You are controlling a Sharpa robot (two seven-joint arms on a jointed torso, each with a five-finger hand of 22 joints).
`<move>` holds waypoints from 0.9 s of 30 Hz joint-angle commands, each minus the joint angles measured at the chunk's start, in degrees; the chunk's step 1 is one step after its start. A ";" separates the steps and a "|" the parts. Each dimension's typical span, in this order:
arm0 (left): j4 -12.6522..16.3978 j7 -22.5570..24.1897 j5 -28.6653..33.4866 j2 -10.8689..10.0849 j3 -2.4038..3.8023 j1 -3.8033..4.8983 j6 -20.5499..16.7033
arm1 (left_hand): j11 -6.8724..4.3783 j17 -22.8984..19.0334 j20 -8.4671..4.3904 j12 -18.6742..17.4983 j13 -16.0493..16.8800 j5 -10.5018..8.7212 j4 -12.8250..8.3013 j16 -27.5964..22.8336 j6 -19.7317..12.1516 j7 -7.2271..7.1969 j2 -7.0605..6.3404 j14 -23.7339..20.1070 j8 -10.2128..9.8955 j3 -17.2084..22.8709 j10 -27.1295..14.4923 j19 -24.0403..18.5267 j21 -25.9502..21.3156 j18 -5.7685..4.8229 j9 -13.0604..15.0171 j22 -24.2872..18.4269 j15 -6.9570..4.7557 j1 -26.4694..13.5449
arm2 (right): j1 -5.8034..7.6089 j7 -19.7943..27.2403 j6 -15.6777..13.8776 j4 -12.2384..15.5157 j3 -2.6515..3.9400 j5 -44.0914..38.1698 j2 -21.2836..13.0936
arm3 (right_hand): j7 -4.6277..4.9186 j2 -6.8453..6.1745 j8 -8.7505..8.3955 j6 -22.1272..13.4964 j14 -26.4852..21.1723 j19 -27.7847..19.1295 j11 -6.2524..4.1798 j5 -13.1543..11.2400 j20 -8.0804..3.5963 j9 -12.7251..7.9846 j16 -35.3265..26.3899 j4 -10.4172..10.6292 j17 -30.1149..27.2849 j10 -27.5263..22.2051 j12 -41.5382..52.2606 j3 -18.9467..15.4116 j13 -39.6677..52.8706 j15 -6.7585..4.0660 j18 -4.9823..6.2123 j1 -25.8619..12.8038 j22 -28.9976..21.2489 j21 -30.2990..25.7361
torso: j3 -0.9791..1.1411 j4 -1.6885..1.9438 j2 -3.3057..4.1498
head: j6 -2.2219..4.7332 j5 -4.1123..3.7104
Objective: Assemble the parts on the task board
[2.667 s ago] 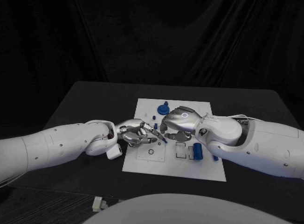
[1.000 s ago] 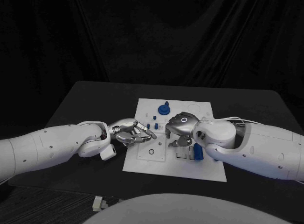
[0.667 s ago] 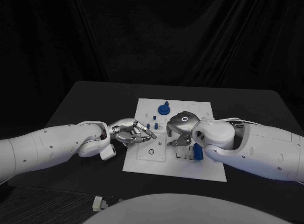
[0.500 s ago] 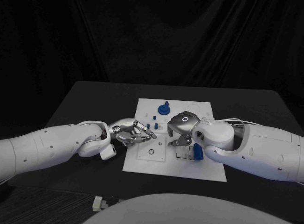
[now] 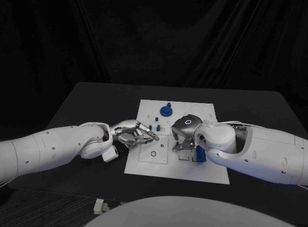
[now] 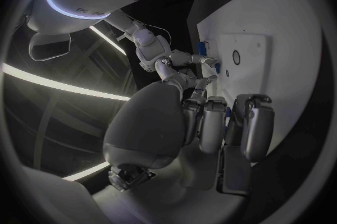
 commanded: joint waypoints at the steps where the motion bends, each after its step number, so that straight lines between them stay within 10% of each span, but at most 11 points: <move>1: -0.05 0.76 0.21 0.22 0.04 -0.08 0.55 | 0.45 15.08 0.37 0.15 14.95 -0.05 0.05 0.15 0.55 0.03 -0.06 6.00 0.29 0.31 6.19 -0.29 -0.26 -0.10 0.08 12.95 0.34 0.45 | -0.20 -2.36 2.57 0.15 0.03 -0.60 0.06 | 0.06 -0.05 -0.35 -0.52 6.24 -0.06 0.48 -0.43 0.17 0.20 0.14 0.16 15.07 5.90 0.14 -0.02 15.08 0.30 -0.45 -1.21 10.41 -0.37 | 0.00 0.00 0.00 | -0.01 -0.01; 11: -0.32 0.81 0.21 0.54 0.04 -0.08 0.65 | 0.45 15.08 0.37 0.15 14.95 -0.05 0.05 0.15 0.55 0.03 -0.06 6.00 0.29 0.31 6.19 -0.29 -0.26 -0.10 0.08 12.95 0.34 0.45 | -0.42 -3.48 3.54 -0.41 0.03 -0.60 0.51 | 0.33 -0.47 -0.74 -1.65 6.24 -0.41 0.65 -0.54 0.32 0.49 0.14 0.13 15.07 5.90 0.14 0.04 15.08 0.46 -0.29 -2.14 10.20 -1.04 | 0.01 0.00 0.00 | -0.01 0.09; 27: -0.51 0.60 0.21 0.73 0.04 -0.08 0.89 | 0.64 15.08 0.48 0.15 14.95 -0.06 -0.06 0.15 0.90 0.20 -0.06 6.00 0.39 0.56 6.19 -0.46 -0.36 -0.06 0.10 12.89 0.48 0.45 | -0.74 -2.96 3.01 -1.17 0.03 0.36 0.73 | 0.31 2.81 -0.32 -2.24 6.24 -1.32 0.64 14.99 0.48 2.64 0.14 -4.14 15.07 5.90 0.14 3.55 15.08 0.49 0.06 3.02 9.75 -2.45 | 0.00 0.00 -0.02 | -0.01 0.25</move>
